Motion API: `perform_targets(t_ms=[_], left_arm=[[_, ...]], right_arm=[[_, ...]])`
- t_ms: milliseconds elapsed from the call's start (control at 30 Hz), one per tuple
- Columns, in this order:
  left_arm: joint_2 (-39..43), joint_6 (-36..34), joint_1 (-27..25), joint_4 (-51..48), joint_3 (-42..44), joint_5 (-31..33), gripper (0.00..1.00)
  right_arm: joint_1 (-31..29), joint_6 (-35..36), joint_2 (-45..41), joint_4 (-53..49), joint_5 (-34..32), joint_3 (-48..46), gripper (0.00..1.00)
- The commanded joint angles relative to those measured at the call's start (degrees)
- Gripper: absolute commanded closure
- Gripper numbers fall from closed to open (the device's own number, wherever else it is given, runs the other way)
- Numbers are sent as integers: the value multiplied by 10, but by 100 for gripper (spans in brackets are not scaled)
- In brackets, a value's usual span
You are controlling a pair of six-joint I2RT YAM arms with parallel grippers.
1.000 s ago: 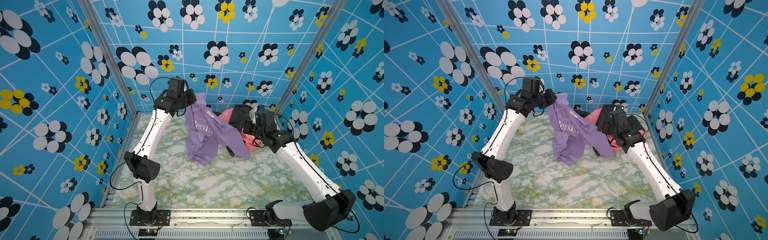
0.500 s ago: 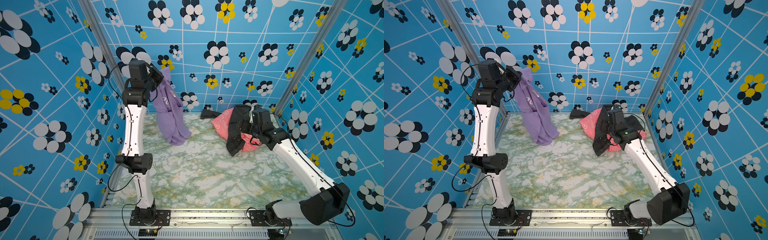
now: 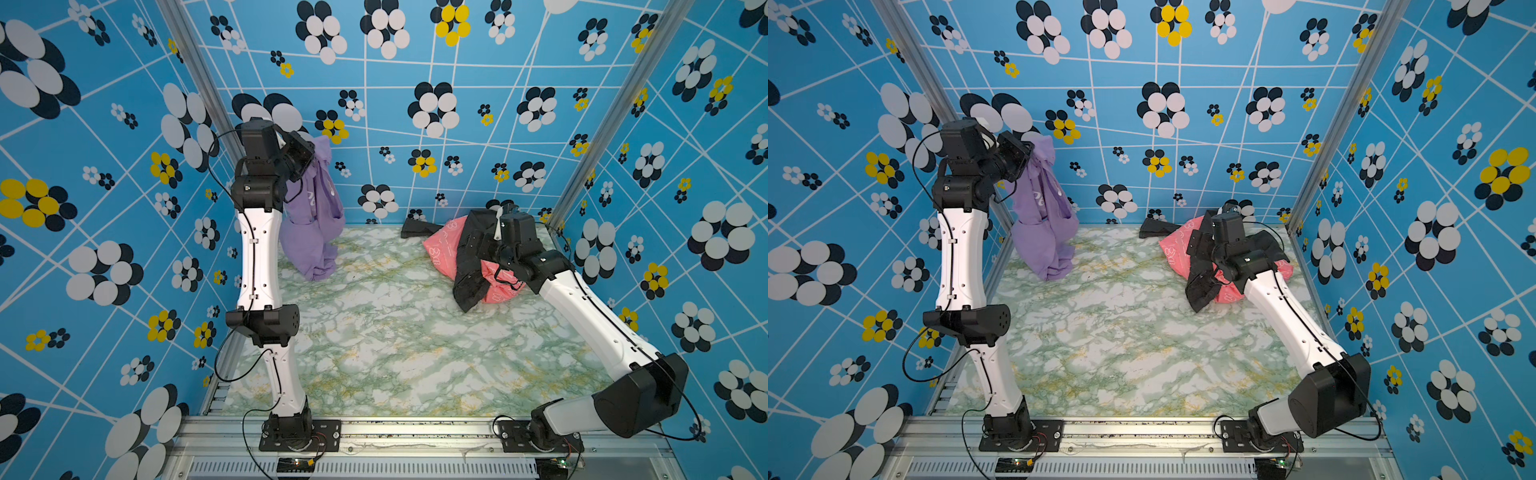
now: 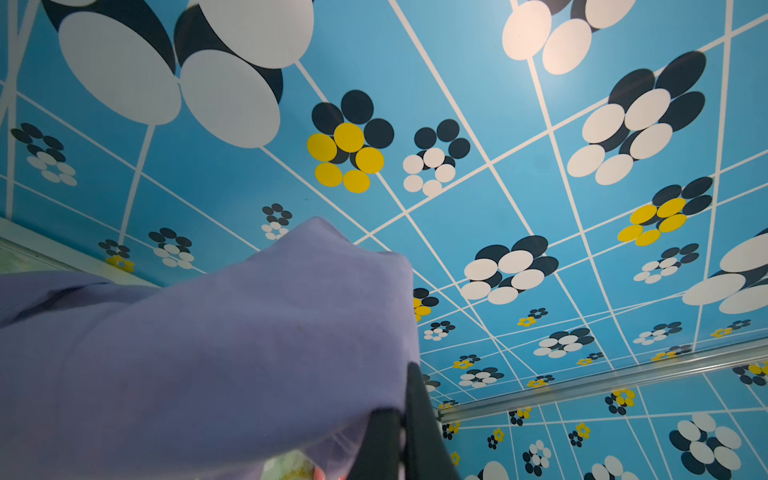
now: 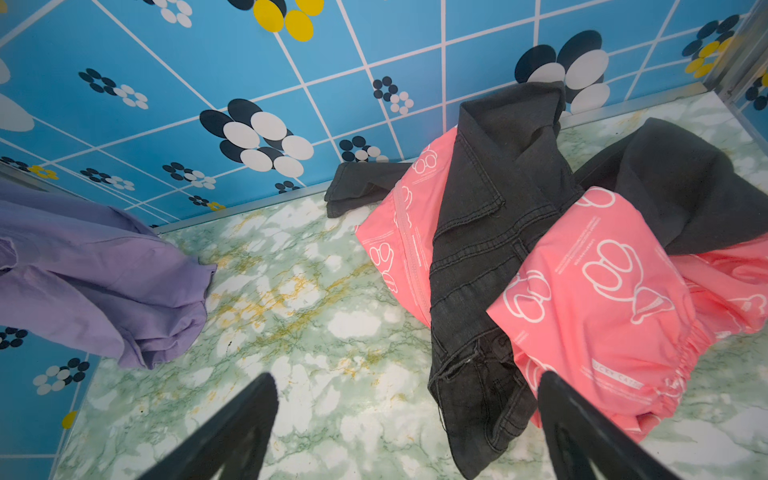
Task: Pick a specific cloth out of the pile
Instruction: 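Lower the purple shirt with the left gripper onto the table nearer the robot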
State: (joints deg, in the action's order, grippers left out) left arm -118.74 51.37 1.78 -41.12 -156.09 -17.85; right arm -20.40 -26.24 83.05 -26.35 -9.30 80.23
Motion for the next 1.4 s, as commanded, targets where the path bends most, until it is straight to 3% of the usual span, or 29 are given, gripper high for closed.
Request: perform_targets(t_ms=[0, 233, 500, 633, 733, 833, 1067, 1367], left_arm=[[-12, -27, -16, -12, -17, -46, 100], [-12, -59, -27, -75, -15, -34, 100], [2, -149, -35, -227, -11, 64, 100], [22, -190, -53, -275, 36, 109, 100], [70, -203, -71, -255, 142, 138, 100], [147, -193, -83, -187, 301, 158, 100], [334, -101, -92, -56, 672, 194, 100], [432, -60, -121, -19, 943, 191, 100]], right_arm=[[4, -11, 7, 12, 15, 19, 1], [4, -13, 5, 14, 20, 16, 1], [4, -12, -10, 14, 20, -5, 1], [4, -13, -10, 14, 24, -11, 1], [4, -14, -8, 14, 27, -13, 1], [4, -15, -6, 14, 32, -14, 1], [4, -17, -5, 14, 44, -24, 1], [3, -9, 13, -1, 71, -21, 1]])
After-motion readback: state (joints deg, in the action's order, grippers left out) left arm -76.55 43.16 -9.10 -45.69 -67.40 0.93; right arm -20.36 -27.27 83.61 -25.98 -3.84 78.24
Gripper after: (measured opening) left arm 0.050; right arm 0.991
